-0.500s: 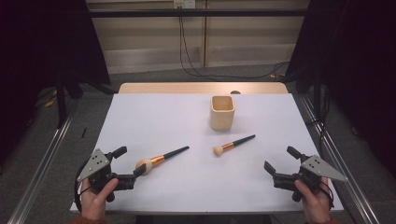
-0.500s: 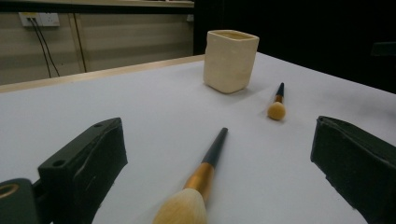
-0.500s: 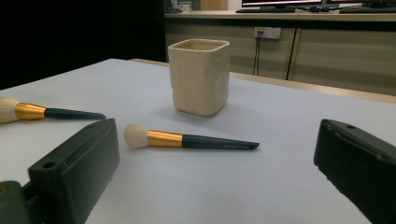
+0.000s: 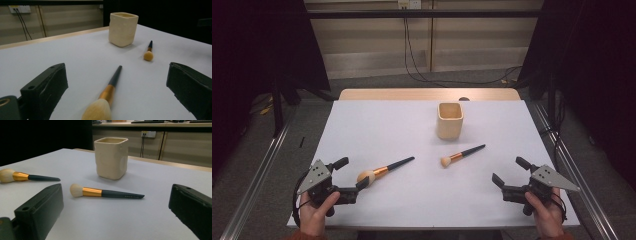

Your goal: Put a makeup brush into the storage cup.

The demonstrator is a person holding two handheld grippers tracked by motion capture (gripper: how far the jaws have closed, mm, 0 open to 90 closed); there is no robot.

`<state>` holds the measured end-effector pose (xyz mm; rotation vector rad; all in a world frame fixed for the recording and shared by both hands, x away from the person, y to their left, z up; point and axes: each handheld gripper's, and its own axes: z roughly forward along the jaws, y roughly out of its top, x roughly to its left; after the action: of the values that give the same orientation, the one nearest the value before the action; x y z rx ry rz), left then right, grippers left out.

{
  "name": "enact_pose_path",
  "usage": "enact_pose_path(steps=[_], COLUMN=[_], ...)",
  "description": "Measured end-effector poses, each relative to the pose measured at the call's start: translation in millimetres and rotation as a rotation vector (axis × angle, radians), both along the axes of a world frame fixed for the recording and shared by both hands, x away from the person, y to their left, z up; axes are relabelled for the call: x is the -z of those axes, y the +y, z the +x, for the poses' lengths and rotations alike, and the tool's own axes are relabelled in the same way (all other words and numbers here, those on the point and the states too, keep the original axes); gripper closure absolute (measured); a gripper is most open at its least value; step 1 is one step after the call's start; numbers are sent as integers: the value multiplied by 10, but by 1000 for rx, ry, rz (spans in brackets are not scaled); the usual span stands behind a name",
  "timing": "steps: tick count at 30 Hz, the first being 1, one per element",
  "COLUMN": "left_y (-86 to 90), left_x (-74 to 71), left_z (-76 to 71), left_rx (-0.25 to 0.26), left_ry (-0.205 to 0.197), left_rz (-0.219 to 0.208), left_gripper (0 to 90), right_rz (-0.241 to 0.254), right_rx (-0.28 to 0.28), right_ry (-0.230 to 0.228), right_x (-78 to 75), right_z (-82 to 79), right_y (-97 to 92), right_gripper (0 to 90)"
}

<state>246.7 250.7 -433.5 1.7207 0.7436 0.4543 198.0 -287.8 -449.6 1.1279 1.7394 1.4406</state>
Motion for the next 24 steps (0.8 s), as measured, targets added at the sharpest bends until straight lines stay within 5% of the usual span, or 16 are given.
enact_pose_path(steps=[10, 24], left_y=[-53, -153], left_x=[-45, -58], left_z=[12, 230], left_rx=[32, 29], left_ry=[-19, 17], left_rz=[29, 14], left_gripper=[35, 35], right_rz=[-9, 2], right_rx=[-13, -28], right_ry=[-14, 0], right_x=[-24, -15], right_z=[-41, -26], right_y=[51, 71], right_gripper=[0, 0])
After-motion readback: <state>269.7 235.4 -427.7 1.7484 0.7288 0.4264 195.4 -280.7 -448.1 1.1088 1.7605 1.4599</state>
